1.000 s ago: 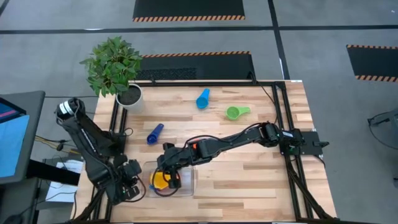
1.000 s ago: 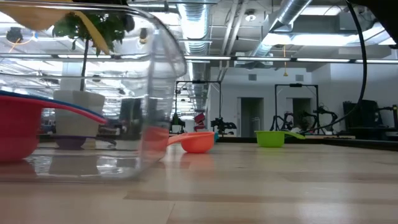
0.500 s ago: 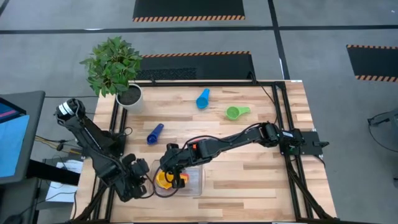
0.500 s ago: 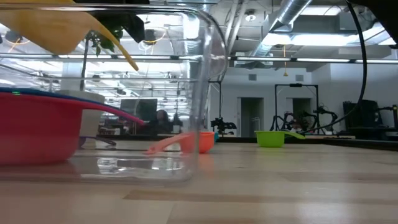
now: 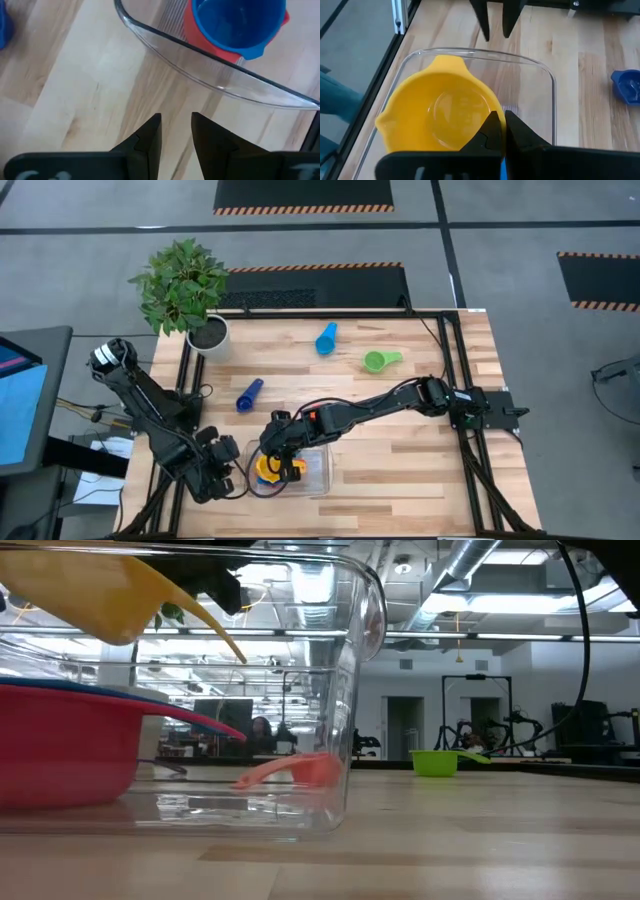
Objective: Nest measuring cups in basket
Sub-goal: Stack the yellow measuring cup on top of the blue measuring cup into the transparent bin
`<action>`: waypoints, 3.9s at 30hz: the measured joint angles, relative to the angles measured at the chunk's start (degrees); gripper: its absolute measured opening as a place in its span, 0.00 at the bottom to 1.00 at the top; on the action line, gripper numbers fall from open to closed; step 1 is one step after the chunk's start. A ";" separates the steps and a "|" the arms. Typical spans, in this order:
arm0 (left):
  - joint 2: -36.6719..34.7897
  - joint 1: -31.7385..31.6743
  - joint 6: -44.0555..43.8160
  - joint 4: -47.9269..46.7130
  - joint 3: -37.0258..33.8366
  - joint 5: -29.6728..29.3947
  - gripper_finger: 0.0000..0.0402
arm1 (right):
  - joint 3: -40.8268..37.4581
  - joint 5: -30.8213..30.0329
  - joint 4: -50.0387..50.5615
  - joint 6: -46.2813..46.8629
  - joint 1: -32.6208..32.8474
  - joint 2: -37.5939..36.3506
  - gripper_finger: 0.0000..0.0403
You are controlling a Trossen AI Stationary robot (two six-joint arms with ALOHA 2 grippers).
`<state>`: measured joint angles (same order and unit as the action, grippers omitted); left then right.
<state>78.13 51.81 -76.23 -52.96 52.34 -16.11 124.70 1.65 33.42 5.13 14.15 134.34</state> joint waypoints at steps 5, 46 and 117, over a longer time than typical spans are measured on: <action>0.00 0.01 -1.66 -7.32 0.00 3.28 0.23 | 0.00 0.02 0.71 0.00 0.00 0.00 0.02; -0.02 0.37 -0.30 -10.88 0.00 3.46 0.23 | 5.27 3.03 3.35 3.55 -0.84 3.04 0.36; -10.07 -34.96 16.66 -10.06 13.92 -14.42 0.23 | -85.19 -3.50 -14.96 20.13 -44.00 -69.01 0.19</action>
<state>68.06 16.86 -59.57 -63.02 66.26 -30.52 39.51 -1.85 18.46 25.25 -29.84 65.34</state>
